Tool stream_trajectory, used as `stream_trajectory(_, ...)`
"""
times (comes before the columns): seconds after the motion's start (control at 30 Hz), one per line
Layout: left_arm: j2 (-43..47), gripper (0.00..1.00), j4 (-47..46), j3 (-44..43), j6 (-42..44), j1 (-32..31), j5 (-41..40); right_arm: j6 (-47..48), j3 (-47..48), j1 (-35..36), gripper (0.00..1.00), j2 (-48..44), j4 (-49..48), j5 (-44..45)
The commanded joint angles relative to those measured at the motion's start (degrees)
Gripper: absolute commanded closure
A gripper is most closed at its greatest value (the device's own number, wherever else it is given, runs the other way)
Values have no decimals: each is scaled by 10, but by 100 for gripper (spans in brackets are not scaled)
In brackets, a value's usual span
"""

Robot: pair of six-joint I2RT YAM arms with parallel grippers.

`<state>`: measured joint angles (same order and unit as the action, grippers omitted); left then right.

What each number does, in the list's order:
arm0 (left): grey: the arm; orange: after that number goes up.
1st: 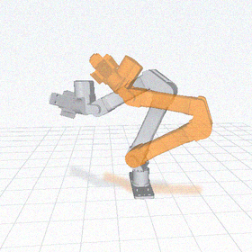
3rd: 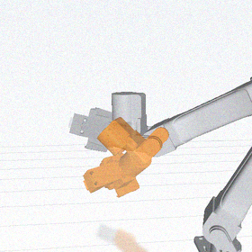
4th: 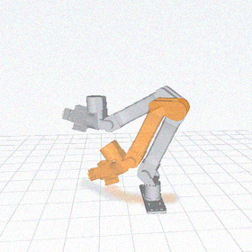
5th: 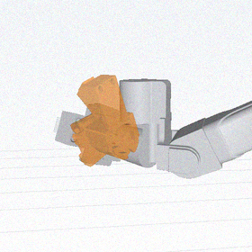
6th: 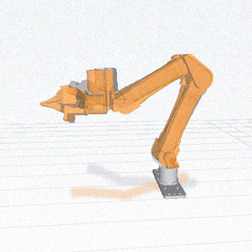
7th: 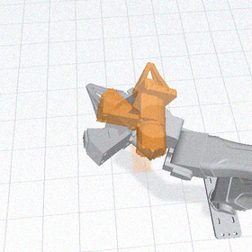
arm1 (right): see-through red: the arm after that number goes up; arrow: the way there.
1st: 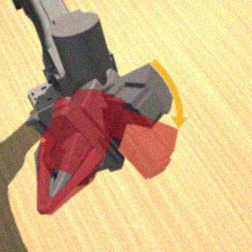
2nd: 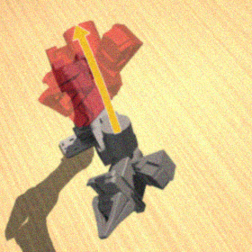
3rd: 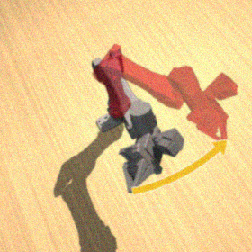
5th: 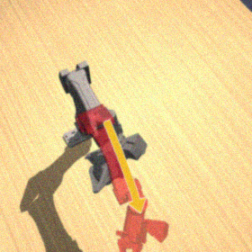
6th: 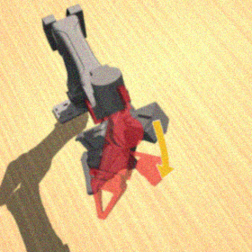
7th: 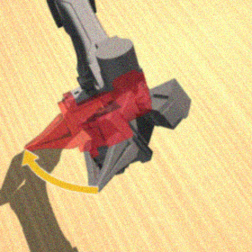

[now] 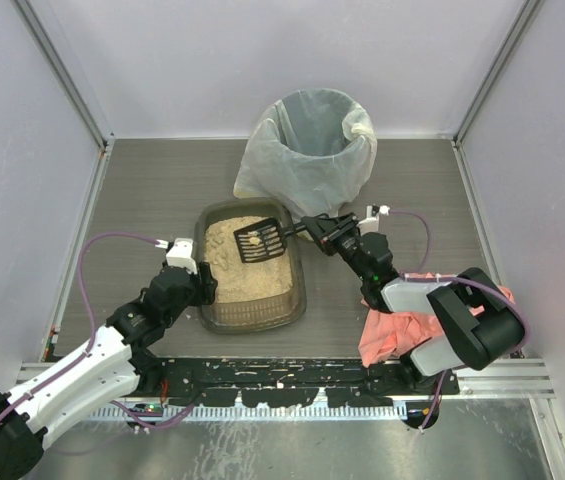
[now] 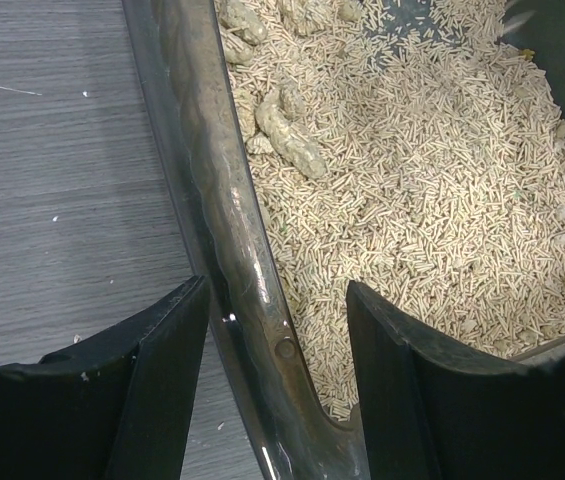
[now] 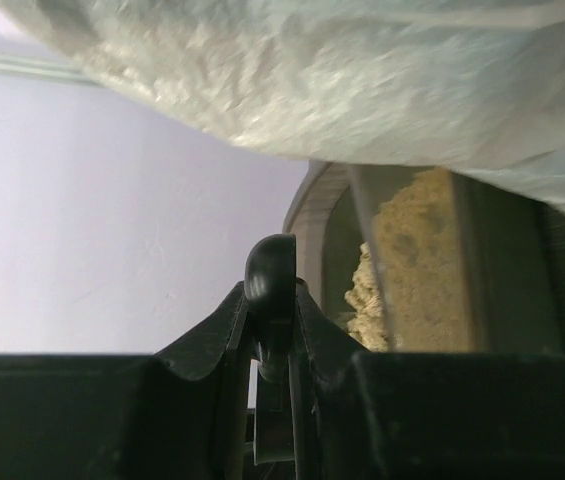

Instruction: Clean the litter box

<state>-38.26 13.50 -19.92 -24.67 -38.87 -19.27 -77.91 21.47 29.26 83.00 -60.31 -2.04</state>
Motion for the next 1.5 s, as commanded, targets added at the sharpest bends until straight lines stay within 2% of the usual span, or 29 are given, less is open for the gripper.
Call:
stream_trajectory(0.0, 2, 41, -26, -19, -4, -1, -9, 12, 28, 7, 99, -14, -38, -7)
stream_trajectory(0.07, 0, 40, -24, -19, -3, -1, -5, -14, -16, -22, 99, -42, -42, 40)
stream_trajectory(0.2, 0, 39, -26, -19, -6, -1, -13, 62, 49, 25, 99, -36, -1, -15)
stream_trajectory(0.3, -4, 39, -24, -21, -5, -1, -8, 21, -6, -8, 99, -62, -27, 36)
stream_trajectory(0.4, -3, 38, -24, -21, -6, -1, -13, 66, 45, 18, 99, -48, 12, -16)
stream_trajectory(0.5, -3, 34, -23, -21, -7, -1, -15, 16, 5, -4, 99, -69, -24, 25)
stream_trajectory(0.6, -2, 30, -22, -20, -9, -1, -17, 62, 51, 12, 99, -94, 69, -5)
stream_trajectory(0.7, 0, 27, -21, -20, -11, -1, -21, 35, 22, 10, 99, -117, 43, 15)
stream_trajectory(0.9, 10, 21, -17, -18, -15, -1, -31, 27, 53, 7, 99, -158, 96, 18)
stream_trajectory(1.13, 74, 14, -5, 4, -31, -1, -67, 42, 149, -4, 99, -177, 168, 29)
stream_trajectory(1.37, 121, 13, 5, 18, -38, -1, -83, 24, 268, -71, 99, -151, 215, 42)
stream_trajectory(1.47, 113, 13, 3, 16, -37, -1, -80, 55, 335, -99, 99, -128, 238, 60)
